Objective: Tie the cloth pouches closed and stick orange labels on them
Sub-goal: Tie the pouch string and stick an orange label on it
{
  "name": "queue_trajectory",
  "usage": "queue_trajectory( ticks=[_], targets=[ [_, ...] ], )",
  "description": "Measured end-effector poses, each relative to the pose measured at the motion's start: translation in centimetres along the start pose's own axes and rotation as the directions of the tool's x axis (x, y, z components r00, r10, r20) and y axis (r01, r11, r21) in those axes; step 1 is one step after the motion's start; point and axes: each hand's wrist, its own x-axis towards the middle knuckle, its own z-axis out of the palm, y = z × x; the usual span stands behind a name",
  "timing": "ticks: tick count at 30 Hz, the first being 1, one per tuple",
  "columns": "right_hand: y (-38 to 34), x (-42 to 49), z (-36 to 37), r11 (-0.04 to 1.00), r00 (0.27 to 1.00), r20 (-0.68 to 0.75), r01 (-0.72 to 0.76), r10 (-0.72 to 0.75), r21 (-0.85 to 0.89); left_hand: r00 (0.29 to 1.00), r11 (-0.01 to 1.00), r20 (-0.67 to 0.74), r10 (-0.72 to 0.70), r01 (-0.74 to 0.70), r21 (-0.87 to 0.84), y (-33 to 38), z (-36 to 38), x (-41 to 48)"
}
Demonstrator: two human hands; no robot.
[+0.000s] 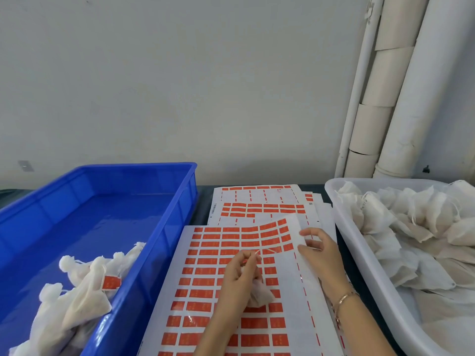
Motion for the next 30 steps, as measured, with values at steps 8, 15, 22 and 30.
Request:
queue_trajectory(
  ticks=[8, 15, 22, 30],
  targets=[
    [-0.3, -0.1, -0.5, 0.991, 0.992, 0.120, -0.063, 0.049, 0.121, 0.993, 0.987, -0.029, 0.110, -0.106, 0.120, 2.2, 1.9, 2.2],
    [-0.4, -0.2, -0.4, 0.962, 0.984, 0.122, -0.156, 0.132, 0.222, 0.964, 0.926, 0.037, 0.265, -0.265, 0.268, 2.0, 4.0, 4.1],
    [0.0, 0.1, -0.5, 0.938, 0.966, 0.231, -0.183, 0.117, 0.293, 0.924, 0.848, 0.091, 0.372, -0.378, 0.371, 0.3, 3.6, 4.9],
    [-0.1, 0.1, -0.5, 0.925, 0.959, 0.257, -0.199, 0.117, 0.324, 0.925, 0.838, 0.121, 0.360, -0.378, 0.393, -0.5, 3.8, 4.8]
  ],
)
